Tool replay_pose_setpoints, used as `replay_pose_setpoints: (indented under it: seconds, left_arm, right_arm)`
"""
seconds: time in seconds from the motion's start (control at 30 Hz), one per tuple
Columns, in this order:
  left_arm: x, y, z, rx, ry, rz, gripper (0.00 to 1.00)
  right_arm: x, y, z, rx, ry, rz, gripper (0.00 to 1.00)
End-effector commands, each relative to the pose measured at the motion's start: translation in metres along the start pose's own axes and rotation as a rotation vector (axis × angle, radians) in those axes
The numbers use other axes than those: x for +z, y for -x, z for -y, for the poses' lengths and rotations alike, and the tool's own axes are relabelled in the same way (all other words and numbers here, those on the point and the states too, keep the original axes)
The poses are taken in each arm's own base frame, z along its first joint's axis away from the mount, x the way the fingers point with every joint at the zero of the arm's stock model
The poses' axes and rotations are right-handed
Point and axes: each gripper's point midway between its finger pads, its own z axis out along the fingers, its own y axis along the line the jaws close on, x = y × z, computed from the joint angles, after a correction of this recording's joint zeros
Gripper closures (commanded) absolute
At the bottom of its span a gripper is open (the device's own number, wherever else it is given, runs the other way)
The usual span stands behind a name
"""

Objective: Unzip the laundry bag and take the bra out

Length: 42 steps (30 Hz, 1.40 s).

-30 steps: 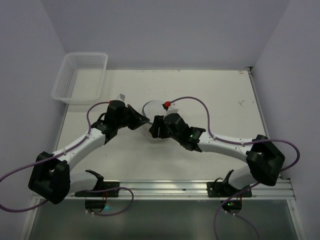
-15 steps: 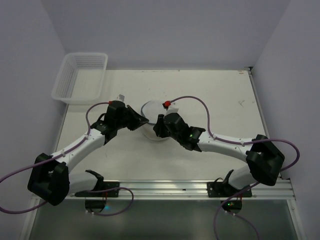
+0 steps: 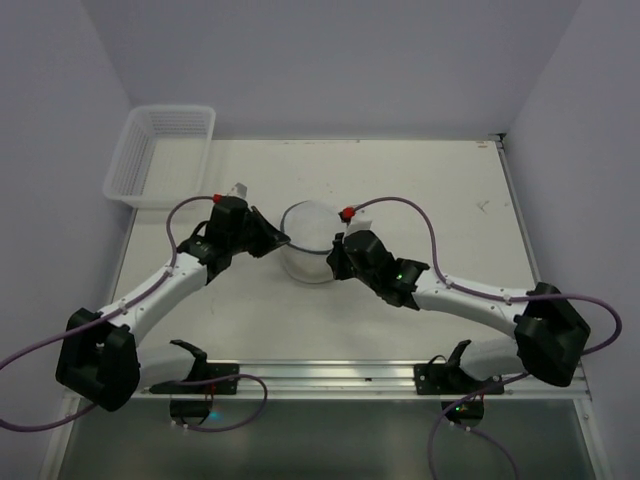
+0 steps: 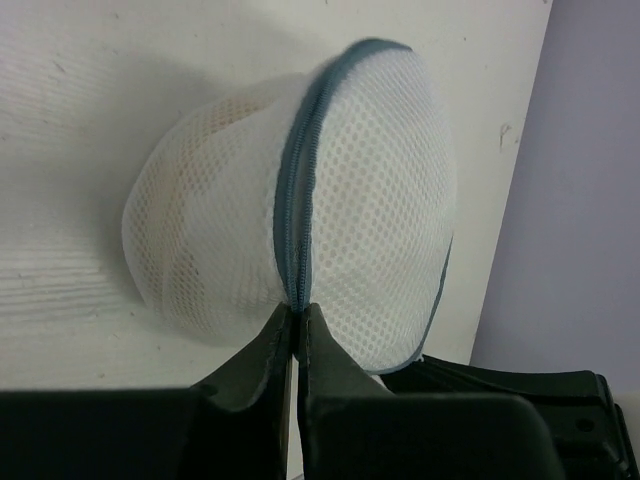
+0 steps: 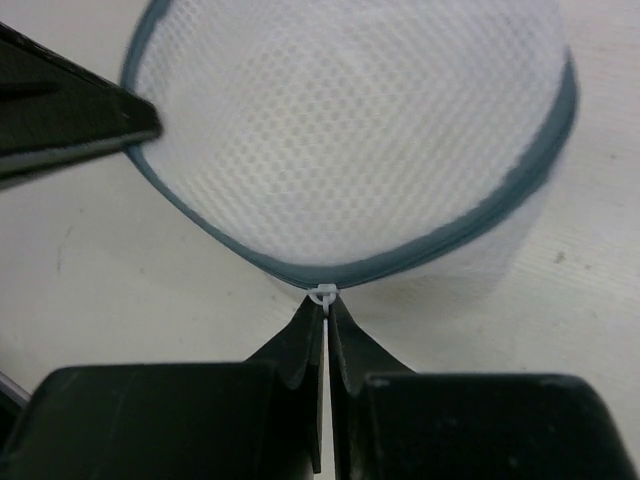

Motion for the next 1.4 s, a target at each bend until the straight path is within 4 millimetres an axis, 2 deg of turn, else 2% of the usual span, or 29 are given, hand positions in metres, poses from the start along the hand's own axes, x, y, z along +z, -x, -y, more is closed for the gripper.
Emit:
replay_pose_setpoints:
  seconds: [0.0, 0.03, 0.17, 0.27, 0.33, 0.4, 0.43, 0.5, 0.53, 0.57, 0.6, 0.67, 0.7, 0.77, 0.8, 0.87, 0.93, 1.0, 1.13, 1.2, 1.23, 1.3, 1.33, 1.37]
  left_arm:
    - [-0.005, 0.038, 0.001, 0.116, 0.018, 0.082, 1.0]
    - [-0.002, 0.038, -0.006, 0.158, 0.04, 0.068, 1.0]
    - [0.005, 0.047, -0.008, 0.261, 0.014, 0.027, 1.0]
    - [0.019, 0.057, -0.001, 0.33, -0.015, 0.001, 1.0]
    - [0.03, 0.07, 0.009, 0.346, -0.005, -0.013, 0.91]
    - [0.032, 0.08, 0.028, 0.346, -0.043, -0.007, 0.79]
    - [0.034, 0.082, 0.033, 0.315, -0.052, -0.003, 0.73]
    - [0.03, 0.085, 0.042, 0.289, -0.072, 0.013, 0.43]
    - [0.028, 0.085, 0.043, 0.273, -0.072, 0.017, 0.32]
    - [0.019, 0.087, 0.046, 0.242, -0.071, 0.039, 0.14]
    - [0.016, 0.084, 0.041, 0.224, -0.055, 0.04, 0.08]
    - [0.001, 0.078, 0.035, 0.167, -0.029, 0.048, 0.0]
    - [-0.001, 0.067, 0.023, 0.146, -0.009, 0.03, 0.0]
    - [-0.014, 0.057, 0.022, 0.1, -0.026, 0.025, 0.0]
    - [-0.013, 0.043, 0.011, 0.084, -0.015, -0.003, 0.0]
    - [-0.017, 0.03, 0.015, 0.063, -0.05, -0.022, 0.01]
    - [-0.013, 0.012, 0.011, 0.061, -0.046, -0.055, 0.04]
    - [-0.008, 0.001, 0.008, 0.066, -0.035, -0.072, 0.1]
    - [0.0, -0.006, 0.009, 0.073, -0.038, -0.083, 0.24]
    - [0.002, -0.005, 0.014, 0.08, -0.054, -0.077, 0.36]
    - [0.002, -0.006, 0.015, 0.08, -0.058, -0.077, 0.45]
    - [0.003, -0.007, 0.02, 0.088, -0.074, -0.079, 0.54]
    - [0.003, -0.007, 0.021, 0.09, -0.079, -0.079, 0.64]
    - [0.004, -0.007, 0.022, 0.092, -0.082, -0.079, 0.7]
  right_arm:
    - [-0.017, 0.003, 0.041, -0.046, -0.082, 0.002, 1.0]
    - [-0.022, 0.003, 0.052, -0.033, -0.085, -0.01, 1.0]
    - [-0.032, 0.008, 0.068, -0.05, -0.092, -0.028, 1.0]
    - [-0.033, 0.008, 0.055, -0.066, -0.03, -0.07, 1.0]
    - [-0.03, 0.013, 0.036, -0.034, 0.041, -0.08, 1.0]
    - [-0.025, 0.006, 0.016, 0.004, 0.112, -0.117, 1.0]
    - [-0.023, 0.014, 0.005, 0.022, 0.14, -0.098, 1.0]
    - [-0.016, 0.009, -0.011, 0.048, 0.162, -0.118, 1.0]
    - [-0.013, 0.019, -0.022, 0.057, 0.183, -0.098, 1.0]
    - [-0.012, 0.017, -0.032, 0.057, 0.201, -0.104, 1.0]
    - [-0.006, 0.013, -0.036, 0.07, 0.197, -0.119, 1.0]
    - [-0.004, 0.016, -0.053, 0.073, 0.225, -0.112, 1.0]
    - [0.001, 0.01, -0.057, 0.071, 0.227, -0.128, 1.0]
    - [0.003, 0.011, -0.068, 0.067, 0.245, -0.127, 1.0]
    - [0.005, 0.009, -0.071, 0.066, 0.25, -0.132, 1.0]
    - [0.008, 0.007, -0.078, 0.061, 0.263, -0.141, 1.0]
    - [0.01, 0.007, -0.08, 0.053, 0.266, -0.143, 1.0]
    - [0.011, 0.008, -0.081, 0.044, 0.268, -0.139, 1.0]
    - [0.01, 0.011, -0.083, 0.034, 0.273, -0.135, 1.0]
    - [0.008, 0.01, -0.081, 0.033, 0.272, -0.136, 1.0]
    - [0.008, 0.01, -0.081, 0.033, 0.271, -0.135, 1.0]
    - [0.007, 0.008, -0.08, 0.032, 0.269, -0.14, 1.0]
    - [0.007, 0.007, -0.079, 0.032, 0.266, -0.142, 1.0]
    - [0.007, 0.006, -0.078, 0.033, 0.266, -0.145, 1.0]
